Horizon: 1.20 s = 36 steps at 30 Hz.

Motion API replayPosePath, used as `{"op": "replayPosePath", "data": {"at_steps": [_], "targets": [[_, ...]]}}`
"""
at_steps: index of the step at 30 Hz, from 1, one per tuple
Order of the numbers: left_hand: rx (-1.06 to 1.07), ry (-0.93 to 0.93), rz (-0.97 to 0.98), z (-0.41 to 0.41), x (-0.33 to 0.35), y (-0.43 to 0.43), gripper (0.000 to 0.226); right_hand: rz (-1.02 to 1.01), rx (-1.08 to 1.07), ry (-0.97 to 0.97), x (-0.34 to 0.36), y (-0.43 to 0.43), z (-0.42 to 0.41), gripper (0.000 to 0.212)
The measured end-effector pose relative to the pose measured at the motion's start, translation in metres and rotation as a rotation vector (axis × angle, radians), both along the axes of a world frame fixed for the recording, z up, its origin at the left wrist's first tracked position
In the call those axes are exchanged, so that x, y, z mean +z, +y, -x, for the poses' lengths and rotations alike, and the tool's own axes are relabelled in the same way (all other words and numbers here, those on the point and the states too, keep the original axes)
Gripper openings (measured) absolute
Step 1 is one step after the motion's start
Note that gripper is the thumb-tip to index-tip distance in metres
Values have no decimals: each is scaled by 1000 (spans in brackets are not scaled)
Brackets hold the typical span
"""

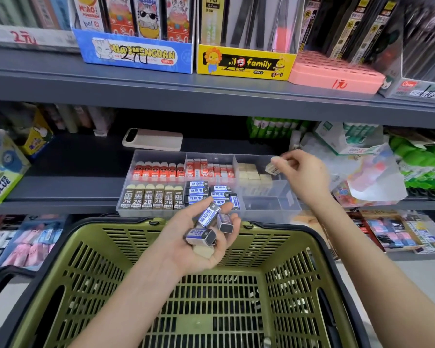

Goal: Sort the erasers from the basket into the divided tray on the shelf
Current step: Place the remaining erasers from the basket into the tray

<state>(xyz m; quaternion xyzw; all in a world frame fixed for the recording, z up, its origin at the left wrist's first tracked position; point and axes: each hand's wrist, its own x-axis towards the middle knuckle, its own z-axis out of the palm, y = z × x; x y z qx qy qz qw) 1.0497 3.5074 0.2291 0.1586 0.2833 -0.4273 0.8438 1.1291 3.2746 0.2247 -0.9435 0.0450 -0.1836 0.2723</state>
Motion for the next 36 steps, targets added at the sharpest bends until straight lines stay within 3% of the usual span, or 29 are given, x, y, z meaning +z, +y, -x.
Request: {"op": "replayPosePath", "data": {"at_steps": [5, 13, 18, 20, 21, 23, 25, 26, 29, 32, 36], "targets": [[-1, -34, -18, -1, 2, 4, 30, 332, -33, -68, -19, -10, -39, 28], [12, -43, -40, -3, -3, 10, 30, 538, 187, 56, -36, -12, -45, 32], [12, -47, -57, -3, -4, 10, 30, 638, 210, 266, -24, -8, -42, 41], [18, -40, -59, -2, -4, 11, 30, 698, 184, 195, -13, 1, -32, 41], [21, -34, -56, -2, -4, 12, 30, 668, 174, 97, -7, 8, -22, 39], [33, -19, -51, -1, -3, 13, 30, 384, 230, -111, 7, 28, 6, 32], [45, -13, -48, -1, -3, 15, 31, 63, 441, -230, 24, 53, 43, 29], [52, -8, -43, -1, -3, 16, 32, 2, 553, -244, 30, 64, 61, 30], [65, 11, -64, 0, 0, 17, 31, 98, 760, -216, 39, 92, 93, 37], [63, 3, -126, 2, 1, 19, 28, 212, 787, -188, 38, 106, 98, 31], [62, -15, -159, 7, 1, 24, 23, 146, 841, -182, 35, 114, 102, 24]]}}
